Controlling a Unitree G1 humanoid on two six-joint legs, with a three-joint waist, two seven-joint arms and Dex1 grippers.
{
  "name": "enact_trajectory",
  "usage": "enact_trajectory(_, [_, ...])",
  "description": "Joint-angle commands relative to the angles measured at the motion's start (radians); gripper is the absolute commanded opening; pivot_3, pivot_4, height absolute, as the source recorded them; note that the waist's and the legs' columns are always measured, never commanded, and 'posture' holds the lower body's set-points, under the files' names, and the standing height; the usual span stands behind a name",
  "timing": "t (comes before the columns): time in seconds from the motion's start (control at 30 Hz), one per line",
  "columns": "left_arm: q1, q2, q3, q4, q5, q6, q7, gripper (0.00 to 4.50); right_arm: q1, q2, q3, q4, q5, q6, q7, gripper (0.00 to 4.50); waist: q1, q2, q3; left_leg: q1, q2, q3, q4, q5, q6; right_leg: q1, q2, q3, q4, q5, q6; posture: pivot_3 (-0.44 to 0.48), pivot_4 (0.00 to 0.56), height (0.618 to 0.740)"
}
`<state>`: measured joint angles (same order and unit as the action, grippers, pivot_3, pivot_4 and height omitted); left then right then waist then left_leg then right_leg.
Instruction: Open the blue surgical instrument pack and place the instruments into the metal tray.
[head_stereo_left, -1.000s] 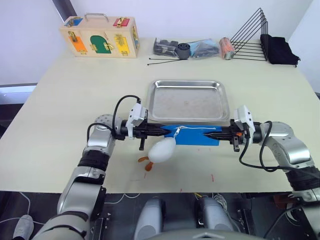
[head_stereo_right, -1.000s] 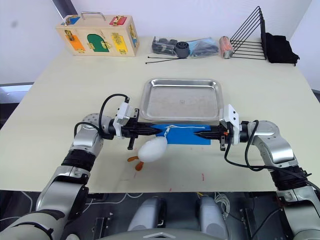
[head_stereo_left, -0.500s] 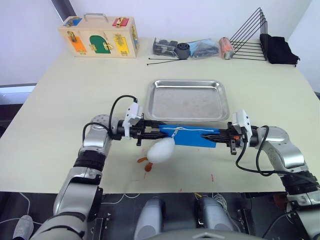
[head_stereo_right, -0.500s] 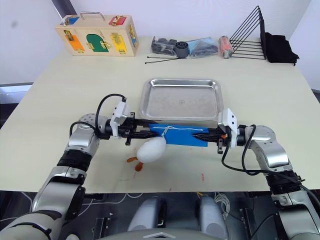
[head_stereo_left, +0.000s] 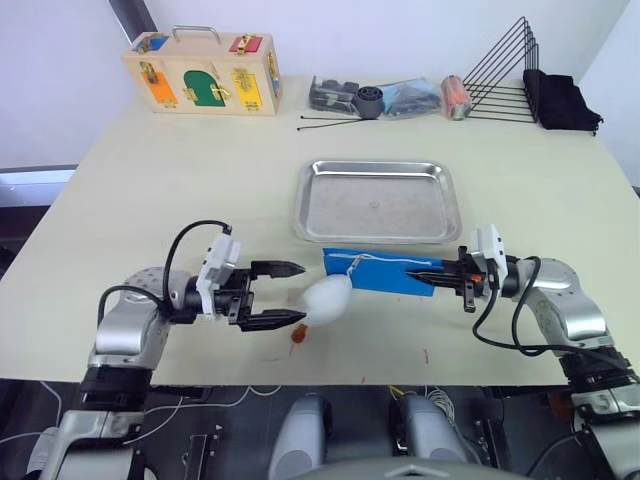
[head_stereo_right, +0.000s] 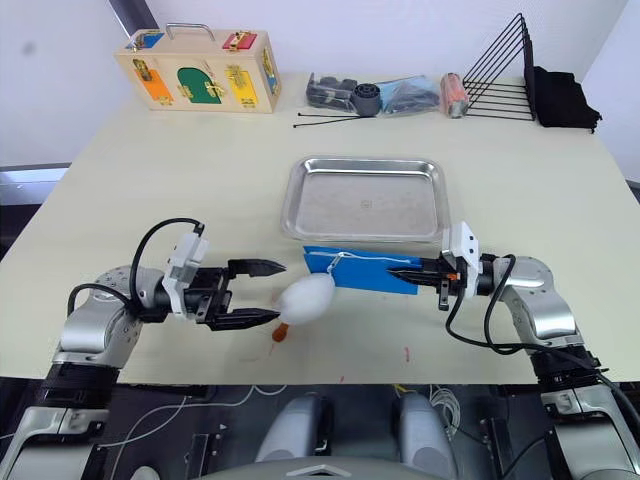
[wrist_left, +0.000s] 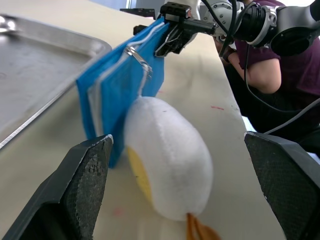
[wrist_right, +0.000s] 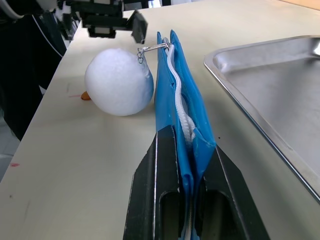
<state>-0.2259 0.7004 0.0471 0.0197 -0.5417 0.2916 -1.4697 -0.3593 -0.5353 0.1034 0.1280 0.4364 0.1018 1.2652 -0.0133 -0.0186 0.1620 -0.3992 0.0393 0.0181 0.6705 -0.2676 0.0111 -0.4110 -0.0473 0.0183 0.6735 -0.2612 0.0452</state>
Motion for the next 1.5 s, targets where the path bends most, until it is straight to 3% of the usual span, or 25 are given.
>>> enact_trajectory(0.03, [0.031,-0.015,-0.034,-0.083,0.022,-0.006,0.050,4.47,-0.011,0.005,-0.004,0.000,-0.011,-0.016,0.009,0.00,0.000,0.000,0.000,0.000,0.000,0.000,0.000,0.000,0.000,0.000,0.000,0.000,0.000,0.000,0.000,0.000,0.150,0.740])
enact_trajectory(0.13, [0.042,-0.030,-0.081,-0.026,0.106,-0.078,0.083,4.47,-0.016,0.010,-0.005,0.006,-0.014,-0.019,0.010,0.00,-0.001,0.000,0.000,0.001,0.000,0.001,0.000,0.000,0.000,0.000,0.000,0.000,0.000,0.000,0.000,0.000,0.150,0.740])
enact_trajectory(0.23, [0.033,-0.049,-0.088,0.014,0.128,-0.125,0.098,3.67,-0.016,0.017,-0.006,0.006,-0.016,-0.024,0.006,0.00,-0.001,0.000,0.000,0.001,0.000,0.001,0.000,0.000,0.000,0.000,0.000,0.000,0.000,0.000,0.000,0.000,0.150,0.740])
enact_trajectory(0.47, [0.015,-0.048,-0.067,0.042,0.110,-0.161,0.095,0.46,-0.017,0.024,-0.008,0.010,-0.018,-0.029,0.007,0.00,-0.002,0.000,0.000,0.001,0.000,0.001,0.000,0.000,0.000,0.000,0.000,0.000,0.000,0.000,0.000,0.000,0.150,0.740])
enact_trajectory(0.53, [0.005,-0.036,-0.033,0.029,0.065,-0.131,0.089,0.03,-0.016,0.024,-0.010,0.009,-0.018,-0.030,0.008,0.00,-0.002,0.000,0.000,0.001,0.000,0.001,0.000,0.000,0.000,0.000,0.000,0.000,0.000,0.000,0.000,0.000,0.150,0.740])
enact_trajectory(0.73, [-0.021,0.054,0.080,0.025,-0.025,-0.049,0.069,0.03,-0.006,0.020,-0.017,0.008,-0.017,-0.041,0.015,0.00,-0.002,0.000,0.000,0.001,0.000,0.001,0.000,0.000,0.000,0.000,0.000,0.000,0.000,0.000,0.000,0.000,0.150,0.740])
enact_trajectory(1.03, [-0.019,0.173,0.134,0.206,0.055,-0.143,0.018,0.03,0.000,0.025,-0.029,0.011,-0.005,-0.055,0.027,0.00,-0.001,0.000,0.000,0.001,0.000,0.001,0.000,0.000,0.000,0.000,0.000,0.000,0.000,0.000,0.000,0.000,0.150,0.740])
enact_trajectory(1.5, [0.059,0.164,0.098,0.245,0.134,-0.190,0.039,0.03,0.008,0.061,-0.072,-0.062,0.148,0.025,0.068,0.00,-0.001,0.000,0.000,0.000,0.000,0.001,0.000,0.000,0.000,0.000,0.000,0.000,0.000,0.000,0.000,0.000,0.150,0.740])
